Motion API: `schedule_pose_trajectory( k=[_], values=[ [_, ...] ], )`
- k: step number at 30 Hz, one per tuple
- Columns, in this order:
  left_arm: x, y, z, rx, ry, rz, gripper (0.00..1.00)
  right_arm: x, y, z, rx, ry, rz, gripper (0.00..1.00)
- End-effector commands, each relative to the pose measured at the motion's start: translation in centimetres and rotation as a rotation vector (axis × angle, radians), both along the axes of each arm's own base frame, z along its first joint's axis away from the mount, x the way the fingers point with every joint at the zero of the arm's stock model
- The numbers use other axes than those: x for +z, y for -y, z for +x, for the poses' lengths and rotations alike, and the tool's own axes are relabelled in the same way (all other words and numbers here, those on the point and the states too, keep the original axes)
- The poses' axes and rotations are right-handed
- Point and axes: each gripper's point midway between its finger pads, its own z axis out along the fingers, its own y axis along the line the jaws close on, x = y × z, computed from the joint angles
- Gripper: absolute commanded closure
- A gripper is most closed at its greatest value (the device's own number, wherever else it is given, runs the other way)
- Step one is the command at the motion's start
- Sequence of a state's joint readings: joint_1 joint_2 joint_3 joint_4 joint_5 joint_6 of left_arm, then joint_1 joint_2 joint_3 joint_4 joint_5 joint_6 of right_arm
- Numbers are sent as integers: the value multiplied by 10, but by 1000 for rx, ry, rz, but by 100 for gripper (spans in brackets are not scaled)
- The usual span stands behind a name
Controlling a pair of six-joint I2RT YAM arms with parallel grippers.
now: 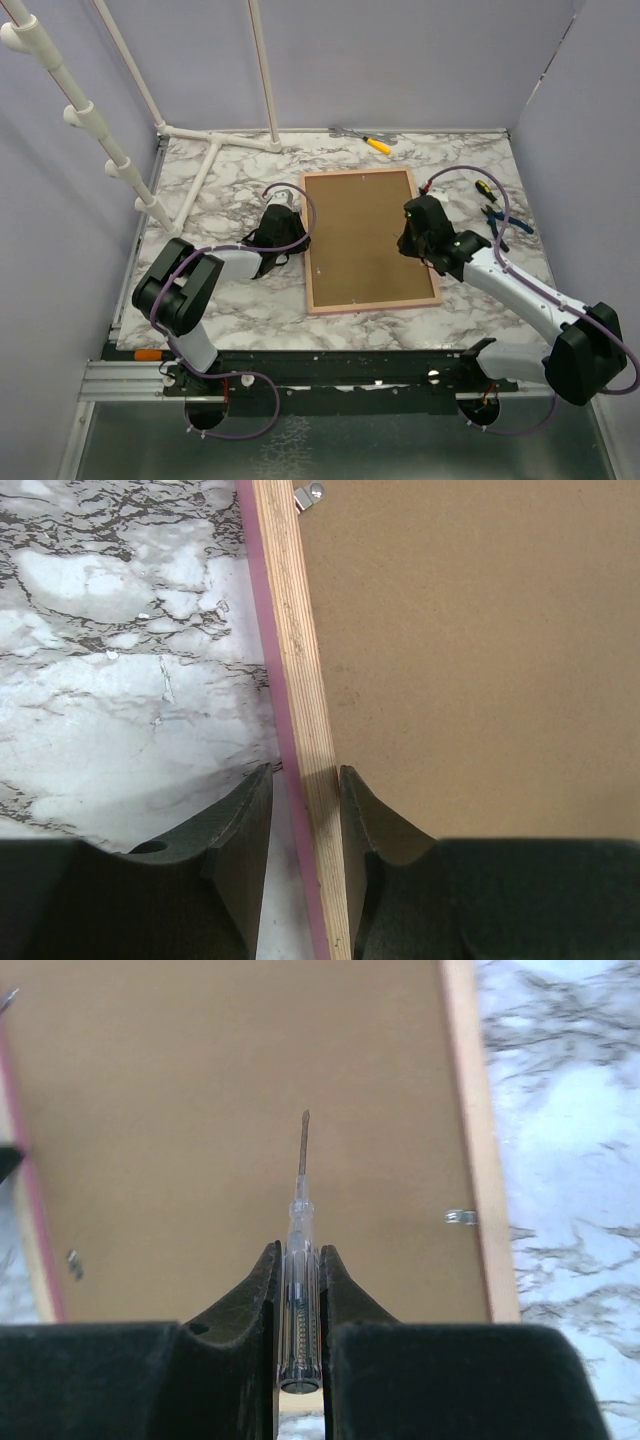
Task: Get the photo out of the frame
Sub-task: Release the photo frame item from the photo frame.
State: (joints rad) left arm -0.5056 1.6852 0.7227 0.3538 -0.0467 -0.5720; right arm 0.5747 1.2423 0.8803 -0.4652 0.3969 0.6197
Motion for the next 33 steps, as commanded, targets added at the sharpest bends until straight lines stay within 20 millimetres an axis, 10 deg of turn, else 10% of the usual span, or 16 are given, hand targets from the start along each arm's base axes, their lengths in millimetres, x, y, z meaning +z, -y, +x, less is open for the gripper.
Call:
schedule_pose_trajectory(
  k=[1,7,18,33],
  values=[
    [-1,-12,5,53,-1,42,67,12,-59,-26,405,-34,159,99],
    [1,-10,4,44,1,36,67,22,-100,-41,623,-51,306,100],
    [2,-24,6,103,5,73,68,-11,5,-14,46,-124,-82,100],
    [4,-33,6,146,14,91,68,-26,39,-34,-112,-204,-187,100]
  ],
)
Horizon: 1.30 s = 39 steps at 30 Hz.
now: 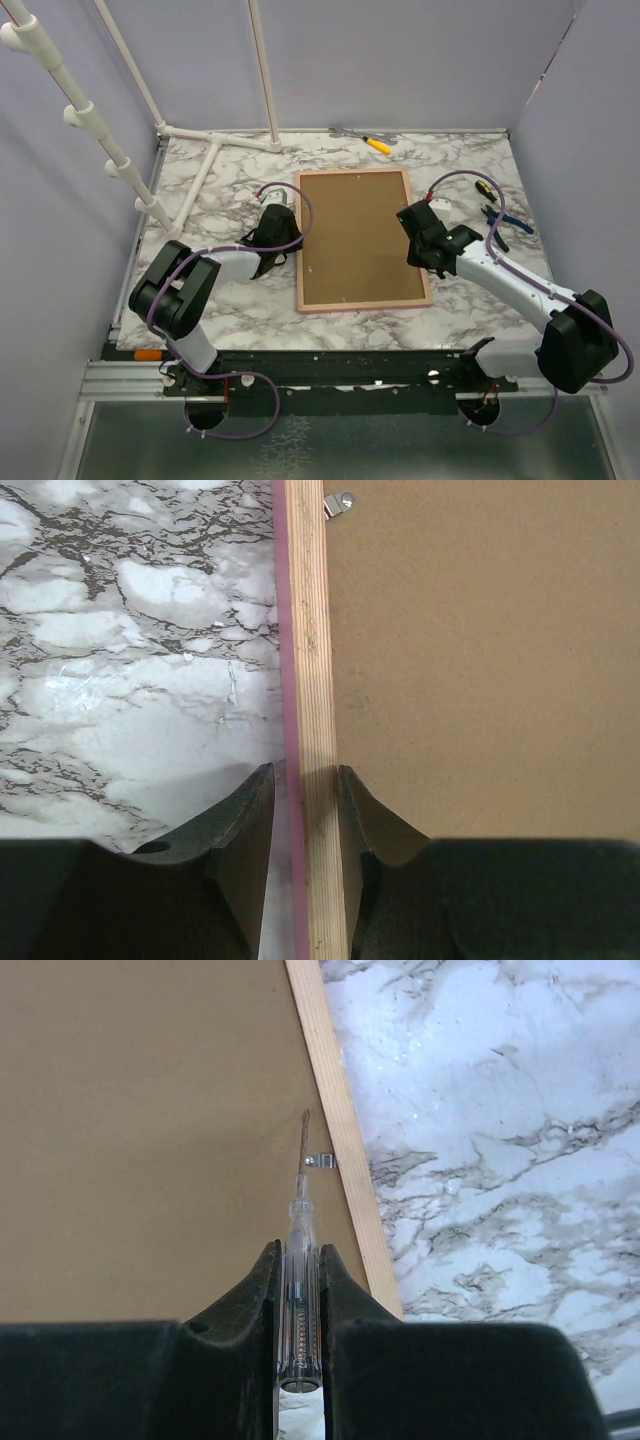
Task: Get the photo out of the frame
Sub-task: Release the photo frame item from the photo frame.
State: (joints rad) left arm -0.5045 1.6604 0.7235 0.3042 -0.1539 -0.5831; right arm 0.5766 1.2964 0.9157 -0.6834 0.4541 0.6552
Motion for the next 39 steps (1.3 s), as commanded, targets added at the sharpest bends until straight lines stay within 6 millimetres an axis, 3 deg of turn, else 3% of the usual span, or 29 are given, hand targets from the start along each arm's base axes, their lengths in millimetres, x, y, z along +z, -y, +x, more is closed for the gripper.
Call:
schedule_pose_trajectory(
  k=[1,7,12,29,39],
  values=[
    [3,-14,2,50,9,32,68,-2,12,-7,-55,-41,-52,100],
    [4,-13,3,48,11,29,68,-13,17,-15,-74,-98,-85,99],
    [3,-12,2,45,6,30,68,-16,10,-21,-50,-143,-59,99],
    [3,-13,2,48,7,29,68,-10,2,-37,-29,-216,-4,99],
    [4,-13,2,47,8,28,68,-9,7,-41,-42,-234,-27,99]
  ],
)
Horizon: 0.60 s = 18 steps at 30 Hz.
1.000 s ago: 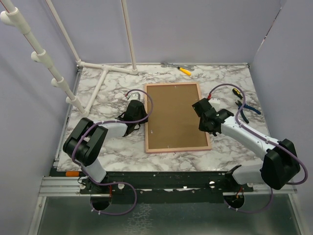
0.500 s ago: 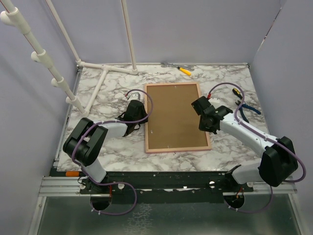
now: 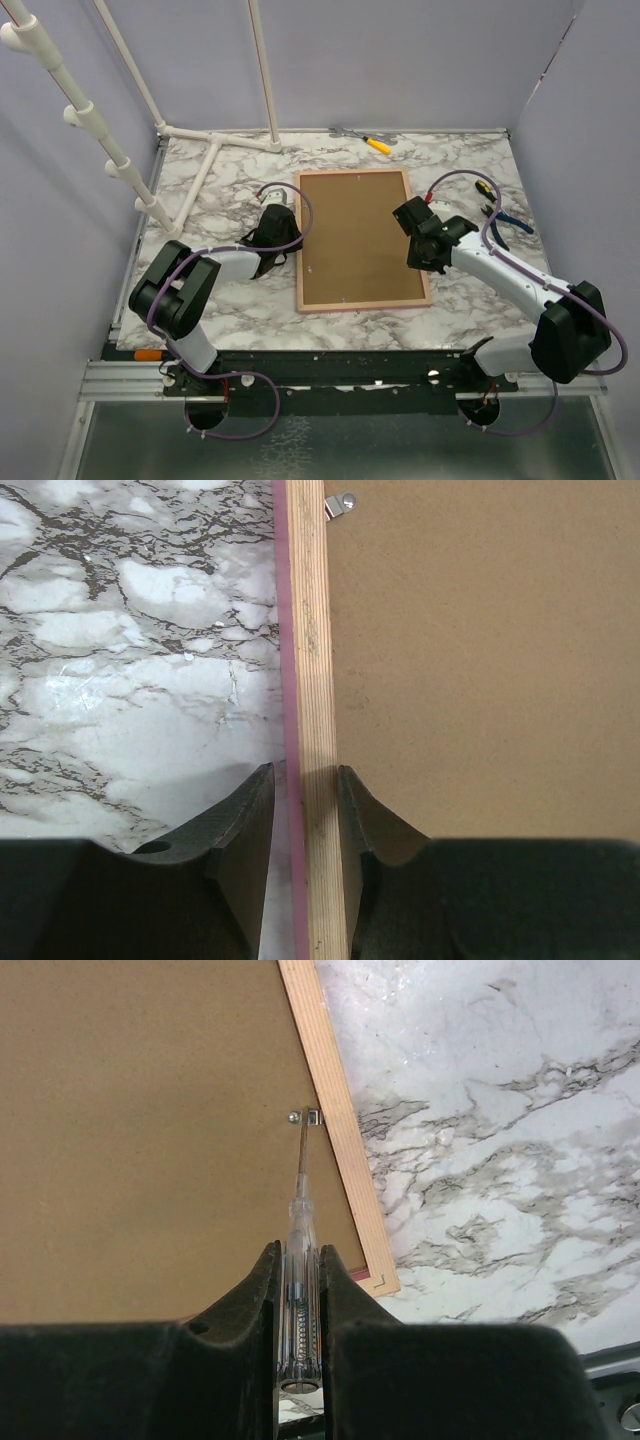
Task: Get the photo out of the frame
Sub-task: Release the photo frame item from the photo frame.
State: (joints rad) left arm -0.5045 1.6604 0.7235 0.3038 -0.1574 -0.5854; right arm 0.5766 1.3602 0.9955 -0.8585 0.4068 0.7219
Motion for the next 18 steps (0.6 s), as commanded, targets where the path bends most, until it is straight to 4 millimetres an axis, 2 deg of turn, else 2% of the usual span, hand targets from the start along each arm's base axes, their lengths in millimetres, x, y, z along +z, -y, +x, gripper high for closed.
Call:
schedule_pose_trajectory(
  k=[1,14,18],
  values=[
    [4,-13,2,44,8,29,68,-3,6,-21,-6,-89,-14,99],
    [3,-12,2,44,7,27,69,-7,17,-24,-35,-127,-84,100],
    [1,-10,1,35,-2,25,81,-6,14,-27,-24,-139,-71,99]
  ],
)
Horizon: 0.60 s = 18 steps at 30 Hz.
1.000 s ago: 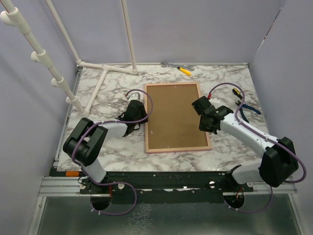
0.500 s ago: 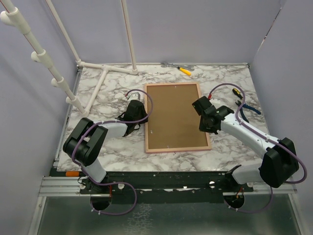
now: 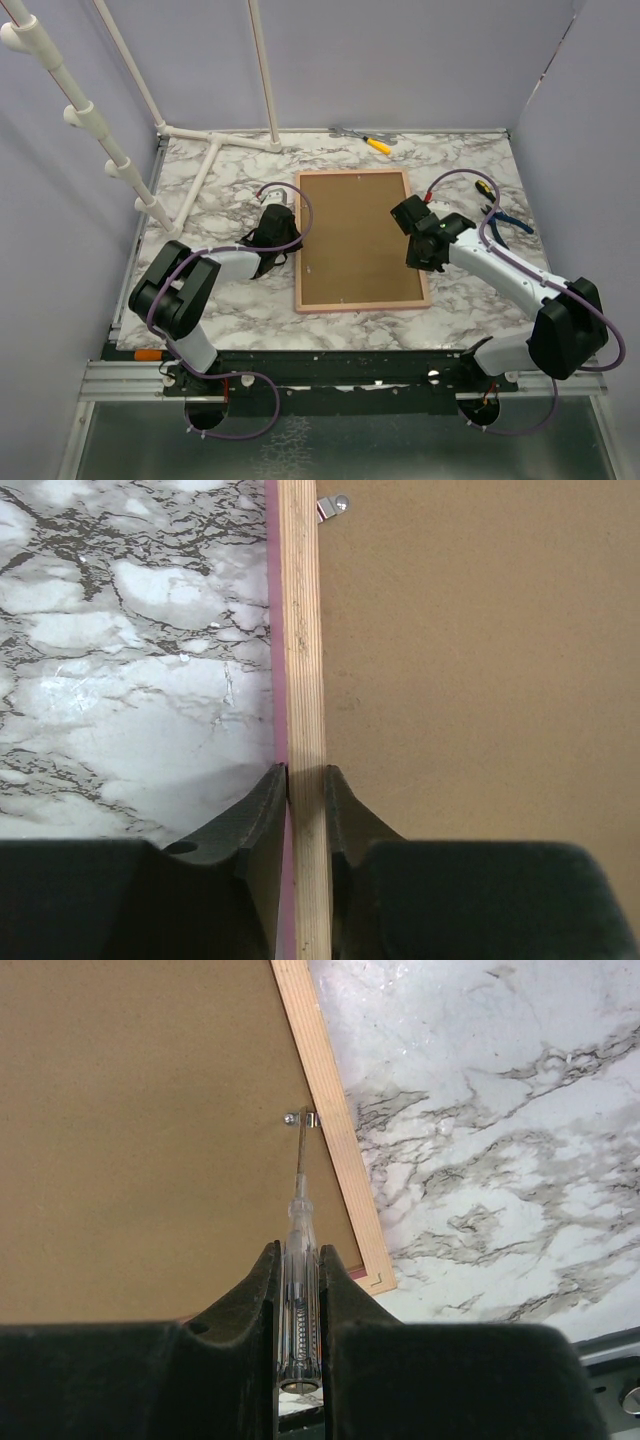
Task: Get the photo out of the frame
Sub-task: Release the photo frame item from the photo frame.
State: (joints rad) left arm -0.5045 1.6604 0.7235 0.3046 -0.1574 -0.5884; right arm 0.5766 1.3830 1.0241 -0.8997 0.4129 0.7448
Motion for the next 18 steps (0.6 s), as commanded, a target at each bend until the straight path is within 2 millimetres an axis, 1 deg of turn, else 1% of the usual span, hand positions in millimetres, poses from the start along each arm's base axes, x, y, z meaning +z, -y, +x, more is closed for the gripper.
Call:
schedule_pose_trajectory(
  k=[1,2,4,18],
  values=[
    [0,-10,1,31,-4,25,88,-6,13,-25,-1,-117,-53,99],
    [-1,-9,1,26,-7,24,94,-5,12,-25,-1,-117,-52,100],
    [-3,-7,1,19,-13,20,100,-5,12,-25,-2,-116,-52,99],
    [-3,-13,2,46,-12,37,100,-7,11,-29,16,-142,-52,100]
  ],
)
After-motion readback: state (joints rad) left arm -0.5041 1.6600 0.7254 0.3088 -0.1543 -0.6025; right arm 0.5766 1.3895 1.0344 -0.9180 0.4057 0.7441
